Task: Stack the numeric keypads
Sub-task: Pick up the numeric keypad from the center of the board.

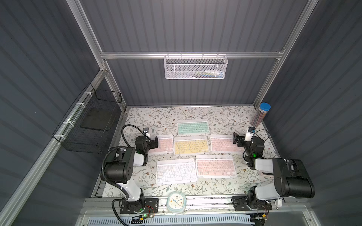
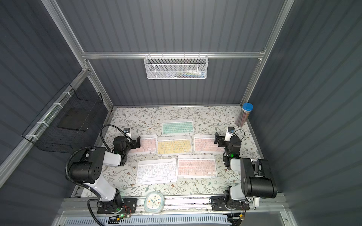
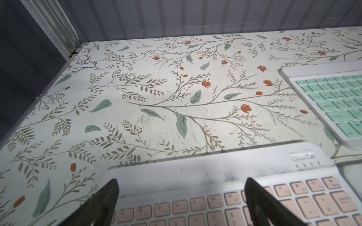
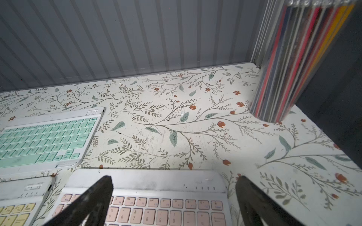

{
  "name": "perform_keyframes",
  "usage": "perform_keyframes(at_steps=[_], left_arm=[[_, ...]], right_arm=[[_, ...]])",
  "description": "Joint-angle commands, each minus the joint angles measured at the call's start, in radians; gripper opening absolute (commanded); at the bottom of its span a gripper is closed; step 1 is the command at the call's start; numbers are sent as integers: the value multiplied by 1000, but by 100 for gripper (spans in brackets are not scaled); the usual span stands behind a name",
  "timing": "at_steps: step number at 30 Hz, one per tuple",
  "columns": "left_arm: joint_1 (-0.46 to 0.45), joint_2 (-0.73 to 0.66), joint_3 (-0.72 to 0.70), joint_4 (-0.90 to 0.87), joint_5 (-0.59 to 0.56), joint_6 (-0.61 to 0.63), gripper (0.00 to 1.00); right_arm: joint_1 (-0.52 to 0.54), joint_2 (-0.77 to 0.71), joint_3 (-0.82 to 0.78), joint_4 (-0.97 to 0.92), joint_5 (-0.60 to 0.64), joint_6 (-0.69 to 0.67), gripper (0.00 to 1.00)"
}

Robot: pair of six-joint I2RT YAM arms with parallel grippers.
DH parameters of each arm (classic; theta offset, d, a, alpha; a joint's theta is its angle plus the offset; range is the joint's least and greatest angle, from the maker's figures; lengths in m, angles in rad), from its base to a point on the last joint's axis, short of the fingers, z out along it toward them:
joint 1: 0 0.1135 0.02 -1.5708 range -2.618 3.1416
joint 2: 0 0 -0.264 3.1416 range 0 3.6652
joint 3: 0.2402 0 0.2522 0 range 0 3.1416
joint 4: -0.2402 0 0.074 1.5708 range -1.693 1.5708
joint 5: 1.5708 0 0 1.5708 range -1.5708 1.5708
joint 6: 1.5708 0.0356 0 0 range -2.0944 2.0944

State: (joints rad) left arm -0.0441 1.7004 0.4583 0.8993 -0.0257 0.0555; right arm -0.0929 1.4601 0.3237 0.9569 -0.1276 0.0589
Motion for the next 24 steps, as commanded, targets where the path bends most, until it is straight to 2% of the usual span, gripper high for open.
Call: perform_keyframes(at_steps=[1,24], left_arm=[[7,16,12,14,-10,-9,100],[6,18,23,-3,-56,-29,100]], right_arm=[[-1,0,3,19,2,-11,99],[-3,2,8,14,2,-4,99]])
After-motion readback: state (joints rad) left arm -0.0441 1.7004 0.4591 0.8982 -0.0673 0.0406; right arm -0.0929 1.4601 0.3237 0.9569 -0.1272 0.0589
